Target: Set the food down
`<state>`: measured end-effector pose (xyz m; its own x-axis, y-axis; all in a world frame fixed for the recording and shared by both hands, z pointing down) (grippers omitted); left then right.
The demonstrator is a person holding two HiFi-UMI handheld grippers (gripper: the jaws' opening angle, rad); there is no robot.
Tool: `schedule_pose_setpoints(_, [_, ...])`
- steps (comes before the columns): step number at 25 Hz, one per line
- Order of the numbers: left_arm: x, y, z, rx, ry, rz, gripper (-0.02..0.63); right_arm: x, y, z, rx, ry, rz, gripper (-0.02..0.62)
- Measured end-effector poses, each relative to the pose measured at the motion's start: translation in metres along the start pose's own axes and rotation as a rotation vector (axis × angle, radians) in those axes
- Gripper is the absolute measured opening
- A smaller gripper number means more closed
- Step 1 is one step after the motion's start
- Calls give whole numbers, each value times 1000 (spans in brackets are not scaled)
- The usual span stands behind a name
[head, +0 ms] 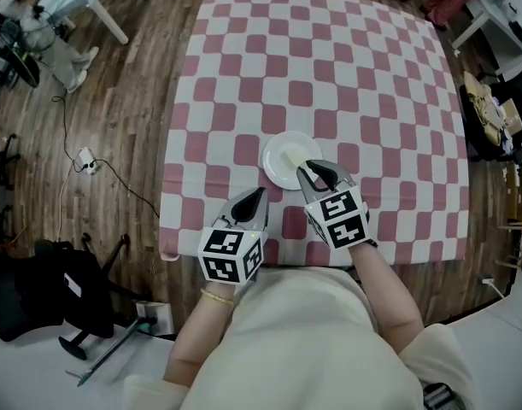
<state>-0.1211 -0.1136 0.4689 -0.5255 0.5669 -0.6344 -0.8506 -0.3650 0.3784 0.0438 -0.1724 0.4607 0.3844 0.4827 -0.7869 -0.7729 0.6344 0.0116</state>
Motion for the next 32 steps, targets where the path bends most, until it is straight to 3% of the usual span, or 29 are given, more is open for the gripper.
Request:
schedule_pose_setpoints(11, [1,-24,-1,-3,-36,-21,3,32,-3,12,-30,-84,-17,6])
schedule_pose_setpoints(20, [1,-41,1,-8,-57,-32,3,56,-3,24,-52,-167,-66,6])
schedule_pose_setpoints(32, [7,-49,-2,-26,-90,-54,3,74,-4,34,-83,-261,-71,5])
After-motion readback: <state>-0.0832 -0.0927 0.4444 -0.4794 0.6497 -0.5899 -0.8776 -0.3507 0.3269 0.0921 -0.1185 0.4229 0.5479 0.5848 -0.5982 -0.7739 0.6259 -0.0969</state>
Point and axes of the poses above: the fingertips, and each gripper's own axes: x backward along the fingers, y to its left, z out of its underside, the point moved 9 cm from there along x, backward along the fingers, and after that the axes turned 12 degrees about y, right-handed, at the moved point
